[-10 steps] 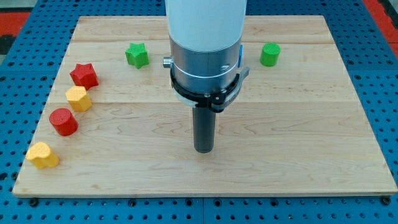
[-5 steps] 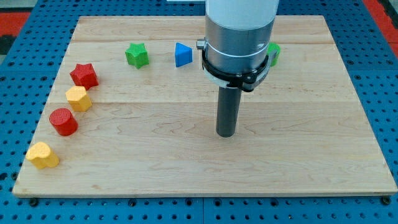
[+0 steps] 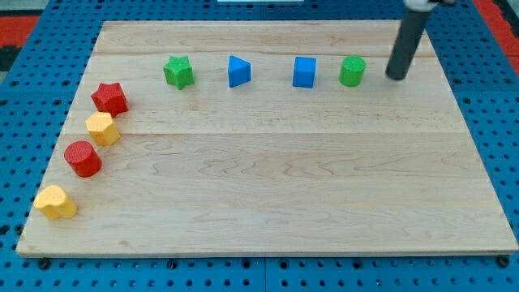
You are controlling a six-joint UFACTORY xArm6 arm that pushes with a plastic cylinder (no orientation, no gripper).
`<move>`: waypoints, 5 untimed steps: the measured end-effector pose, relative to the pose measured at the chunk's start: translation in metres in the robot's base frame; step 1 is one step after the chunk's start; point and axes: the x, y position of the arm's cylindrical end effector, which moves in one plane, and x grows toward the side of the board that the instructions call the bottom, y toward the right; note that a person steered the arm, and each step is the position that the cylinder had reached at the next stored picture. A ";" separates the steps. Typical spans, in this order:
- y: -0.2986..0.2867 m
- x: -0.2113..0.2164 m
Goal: Move the green circle and blue cube a bit to the left
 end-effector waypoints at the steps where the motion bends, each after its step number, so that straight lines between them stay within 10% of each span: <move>1: -0.050 -0.002; 5: -0.114 0.025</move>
